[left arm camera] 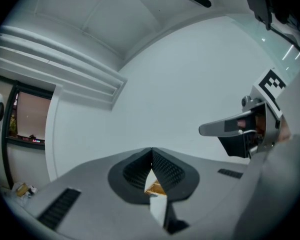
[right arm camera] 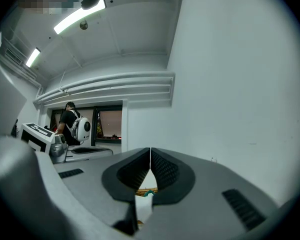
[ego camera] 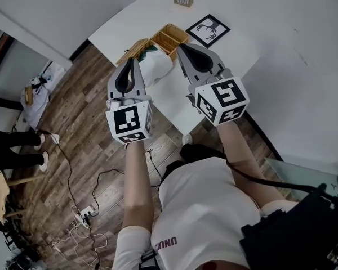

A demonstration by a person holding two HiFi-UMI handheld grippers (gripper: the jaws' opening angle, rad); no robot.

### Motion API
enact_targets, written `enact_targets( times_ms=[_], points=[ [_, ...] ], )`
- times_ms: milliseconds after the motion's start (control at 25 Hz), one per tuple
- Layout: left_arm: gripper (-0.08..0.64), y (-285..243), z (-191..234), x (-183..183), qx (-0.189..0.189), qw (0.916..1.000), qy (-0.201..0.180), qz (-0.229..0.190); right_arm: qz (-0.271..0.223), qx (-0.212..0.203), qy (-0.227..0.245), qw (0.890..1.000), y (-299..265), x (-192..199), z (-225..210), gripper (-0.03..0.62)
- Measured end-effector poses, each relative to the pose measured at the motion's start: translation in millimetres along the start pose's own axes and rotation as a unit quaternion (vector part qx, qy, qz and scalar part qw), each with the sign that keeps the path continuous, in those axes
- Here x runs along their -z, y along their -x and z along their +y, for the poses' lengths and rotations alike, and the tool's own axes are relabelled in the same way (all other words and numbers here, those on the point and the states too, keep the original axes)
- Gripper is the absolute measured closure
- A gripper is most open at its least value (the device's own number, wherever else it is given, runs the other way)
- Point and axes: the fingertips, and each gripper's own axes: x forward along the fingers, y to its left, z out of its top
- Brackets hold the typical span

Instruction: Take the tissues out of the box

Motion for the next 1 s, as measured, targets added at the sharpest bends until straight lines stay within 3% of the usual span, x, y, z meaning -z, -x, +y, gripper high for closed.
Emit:
enact_targets(
  times_ms=[600, 800, 1000],
  points=[
    [0.546, -31.8, 8.2, 30.6, 0.001, 0.9995, 0.018, 0.025, 0.015, 0.002, -0.011, 1.0, -16.4, 25.3, -31.4, 0.572],
    [0.546, -48.1, 14.5, 39.9, 0.025, 0.9986, 0.027, 0.038, 0.016, 0.017, -0.017, 1.0, -29.9, 25.8, -38.7, 0.572],
    [0.545, -71.3, 17.6, 58.1, 0.073, 0.9948, 0.029, 0.065, 0.017, 0.039, -0.021, 0.999, -49.7, 27.2, -49.7, 0.572]
  ],
)
